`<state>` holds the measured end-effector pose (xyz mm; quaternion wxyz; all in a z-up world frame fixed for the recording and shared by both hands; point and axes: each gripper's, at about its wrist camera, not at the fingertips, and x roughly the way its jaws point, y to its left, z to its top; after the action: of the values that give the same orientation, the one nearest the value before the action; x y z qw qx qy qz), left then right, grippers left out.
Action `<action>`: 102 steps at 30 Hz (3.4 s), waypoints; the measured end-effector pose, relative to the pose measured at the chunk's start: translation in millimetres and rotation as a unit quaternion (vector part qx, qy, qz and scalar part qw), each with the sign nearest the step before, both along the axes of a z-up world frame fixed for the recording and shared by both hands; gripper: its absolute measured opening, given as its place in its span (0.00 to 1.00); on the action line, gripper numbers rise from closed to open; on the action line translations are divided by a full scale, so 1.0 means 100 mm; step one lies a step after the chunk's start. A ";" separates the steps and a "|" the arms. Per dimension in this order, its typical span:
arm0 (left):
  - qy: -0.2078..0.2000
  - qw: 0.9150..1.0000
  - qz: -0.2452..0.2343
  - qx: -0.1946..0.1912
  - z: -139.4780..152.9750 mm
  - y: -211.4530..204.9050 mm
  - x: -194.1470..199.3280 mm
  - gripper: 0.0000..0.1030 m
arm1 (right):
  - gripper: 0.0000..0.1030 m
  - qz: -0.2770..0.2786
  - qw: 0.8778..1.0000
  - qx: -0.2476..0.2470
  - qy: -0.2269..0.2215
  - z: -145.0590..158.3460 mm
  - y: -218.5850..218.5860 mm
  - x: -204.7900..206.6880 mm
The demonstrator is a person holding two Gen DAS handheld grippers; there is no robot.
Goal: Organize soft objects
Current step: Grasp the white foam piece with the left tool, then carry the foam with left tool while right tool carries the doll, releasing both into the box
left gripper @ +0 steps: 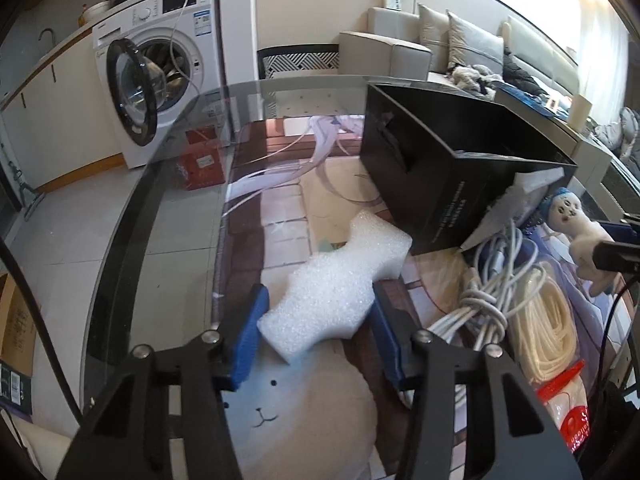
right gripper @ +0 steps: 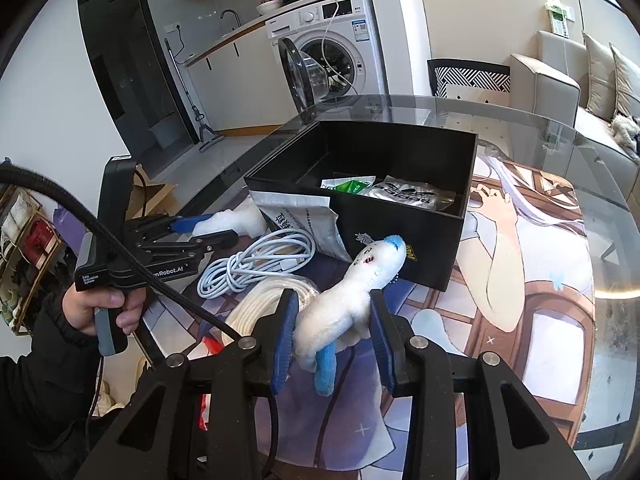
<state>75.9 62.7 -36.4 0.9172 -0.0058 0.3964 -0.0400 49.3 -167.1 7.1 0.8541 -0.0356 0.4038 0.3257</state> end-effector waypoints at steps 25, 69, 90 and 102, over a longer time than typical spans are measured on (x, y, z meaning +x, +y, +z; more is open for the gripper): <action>-0.097 0.995 -0.014 -0.022 0.66 -0.03 -0.37 0.47 | 0.34 -0.002 0.998 0.022 -0.052 0.33 -0.20 -0.11; -0.108 0.994 -0.025 -0.018 0.71 -0.74 0.58 0.47 | 0.34 -0.047 0.993 0.058 -0.094 0.29 -0.06 0.79; -0.097 0.994 -0.049 0.009 0.62 -0.91 0.67 0.51 | 0.41 -0.069 0.991 0.016 -0.114 0.26 -0.03 0.85; -0.119 0.992 -0.033 0.000 0.72 -0.75 0.15 1.00 | 0.99 -0.104 0.990 0.036 -0.085 0.29 -0.46 0.39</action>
<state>90.6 -12.2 35.9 0.9561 0.0119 0.2841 -0.0707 88.7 -213.0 35.6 0.9154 0.0097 0.3190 0.2453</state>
